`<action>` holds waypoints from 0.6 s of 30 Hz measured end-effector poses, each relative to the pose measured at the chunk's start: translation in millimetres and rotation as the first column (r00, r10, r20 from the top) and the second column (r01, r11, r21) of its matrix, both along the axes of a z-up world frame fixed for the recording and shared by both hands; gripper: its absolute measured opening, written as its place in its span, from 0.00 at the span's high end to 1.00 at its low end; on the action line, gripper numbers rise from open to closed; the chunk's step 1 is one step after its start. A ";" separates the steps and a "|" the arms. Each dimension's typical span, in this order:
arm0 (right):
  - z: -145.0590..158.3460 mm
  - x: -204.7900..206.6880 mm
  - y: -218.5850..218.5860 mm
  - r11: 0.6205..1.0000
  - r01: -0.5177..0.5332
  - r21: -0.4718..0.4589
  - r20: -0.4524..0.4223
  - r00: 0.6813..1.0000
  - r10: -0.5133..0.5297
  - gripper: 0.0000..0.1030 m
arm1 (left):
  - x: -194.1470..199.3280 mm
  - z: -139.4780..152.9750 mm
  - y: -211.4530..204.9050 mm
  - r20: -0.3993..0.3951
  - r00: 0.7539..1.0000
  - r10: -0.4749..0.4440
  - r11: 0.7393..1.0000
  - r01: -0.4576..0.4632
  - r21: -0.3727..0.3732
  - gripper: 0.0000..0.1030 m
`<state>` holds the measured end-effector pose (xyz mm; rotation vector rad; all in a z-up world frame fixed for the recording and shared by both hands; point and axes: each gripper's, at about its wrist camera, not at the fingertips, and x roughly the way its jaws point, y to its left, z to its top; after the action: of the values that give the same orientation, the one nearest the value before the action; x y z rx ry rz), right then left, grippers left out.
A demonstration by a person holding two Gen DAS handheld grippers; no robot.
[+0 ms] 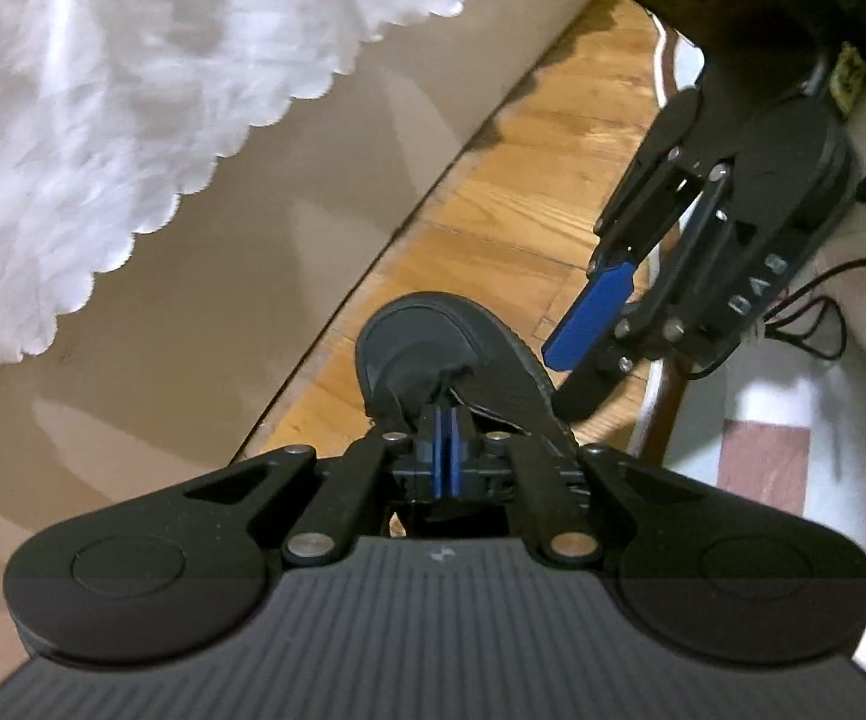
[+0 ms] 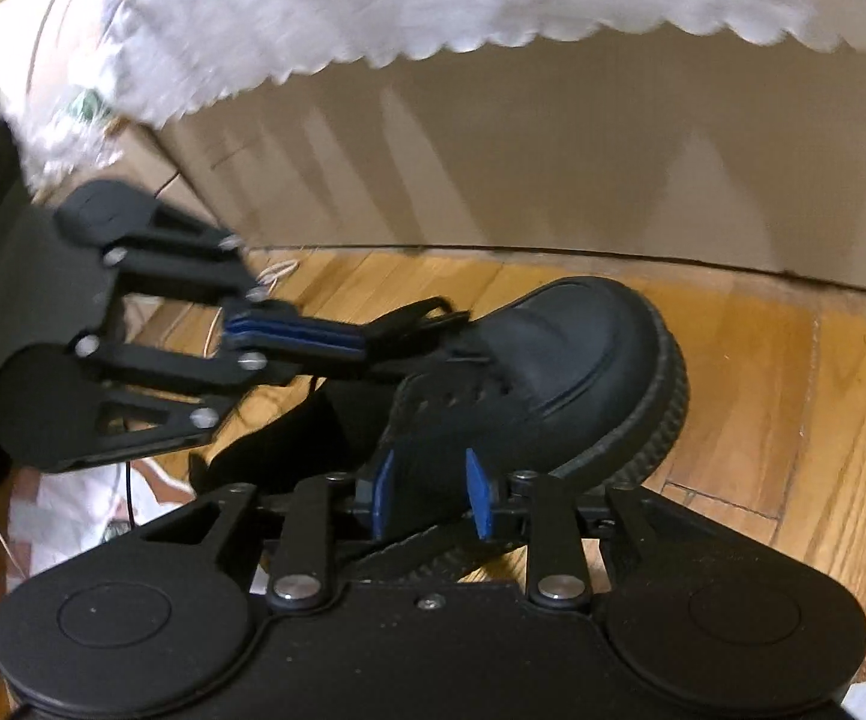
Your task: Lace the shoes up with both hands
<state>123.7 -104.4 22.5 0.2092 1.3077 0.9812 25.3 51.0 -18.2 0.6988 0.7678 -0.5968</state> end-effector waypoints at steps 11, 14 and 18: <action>13.9 -17.3 10.3 0.998 0.012 -0.068 0.068 0.998 -0.007 0.62 | -3.0 -18.1 0.6 0.087 0.996 -0.028 0.999 0.026 0.025 0.92; 16.2 -16.9 13.6 0.996 0.048 -0.071 0.068 0.997 -0.043 0.58 | -7.5 -23.1 -3.9 0.094 0.993 -0.077 0.994 0.069 0.088 0.87; 13.8 -19.6 29.1 0.989 0.053 -0.135 0.078 0.996 -0.043 0.56 | -2.6 -35.7 -5.5 0.101 0.992 -0.080 0.992 0.070 0.105 0.72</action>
<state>104.1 -75.4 36.4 0.0978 1.2901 0.8473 22.6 45.5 -53.9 0.8489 0.6794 -0.5877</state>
